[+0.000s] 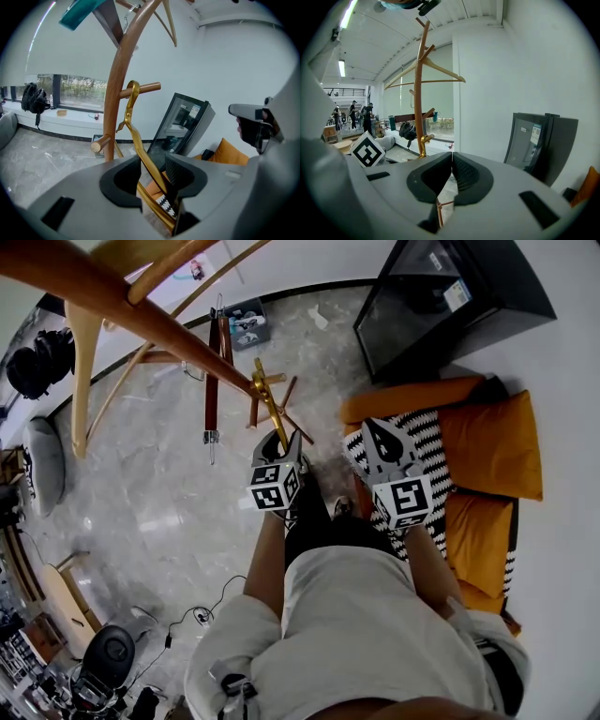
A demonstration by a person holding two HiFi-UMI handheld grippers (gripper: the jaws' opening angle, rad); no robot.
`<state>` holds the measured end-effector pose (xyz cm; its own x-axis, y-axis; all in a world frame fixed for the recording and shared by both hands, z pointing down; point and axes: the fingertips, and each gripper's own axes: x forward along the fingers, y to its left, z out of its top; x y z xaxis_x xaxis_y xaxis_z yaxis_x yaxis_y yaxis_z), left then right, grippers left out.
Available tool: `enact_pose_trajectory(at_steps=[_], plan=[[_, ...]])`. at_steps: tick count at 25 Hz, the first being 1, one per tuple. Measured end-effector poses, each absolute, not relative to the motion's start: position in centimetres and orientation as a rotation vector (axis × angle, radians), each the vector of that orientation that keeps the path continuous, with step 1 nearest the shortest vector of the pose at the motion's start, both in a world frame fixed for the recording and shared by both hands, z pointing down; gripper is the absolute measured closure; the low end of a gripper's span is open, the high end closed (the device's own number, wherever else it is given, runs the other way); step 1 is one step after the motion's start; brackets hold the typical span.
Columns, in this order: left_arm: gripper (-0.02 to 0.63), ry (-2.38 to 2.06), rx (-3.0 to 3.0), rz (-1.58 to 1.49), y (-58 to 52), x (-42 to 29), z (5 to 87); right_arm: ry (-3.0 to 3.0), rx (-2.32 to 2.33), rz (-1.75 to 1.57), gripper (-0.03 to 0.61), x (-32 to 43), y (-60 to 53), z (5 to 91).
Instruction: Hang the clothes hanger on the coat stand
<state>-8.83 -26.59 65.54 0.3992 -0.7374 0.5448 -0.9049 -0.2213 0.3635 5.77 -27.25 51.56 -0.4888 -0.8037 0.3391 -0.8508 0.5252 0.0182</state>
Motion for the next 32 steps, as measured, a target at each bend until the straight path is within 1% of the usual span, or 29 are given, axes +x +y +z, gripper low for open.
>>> enact_pose_trajectory(at_steps=[12, 32], plan=[[0.449, -1.427, 2.001, 0.367, -26.1, -8.7, 66.5, -2.454, 1.369, 0.242, 0.574, 5.8, -26.2, 52.2], [0.446, -1.436, 1.996, 0.442, -25.7, -8.8, 66.8, -2.493, 1.243, 0.290, 0.574, 1.5, -25.7, 54.1]])
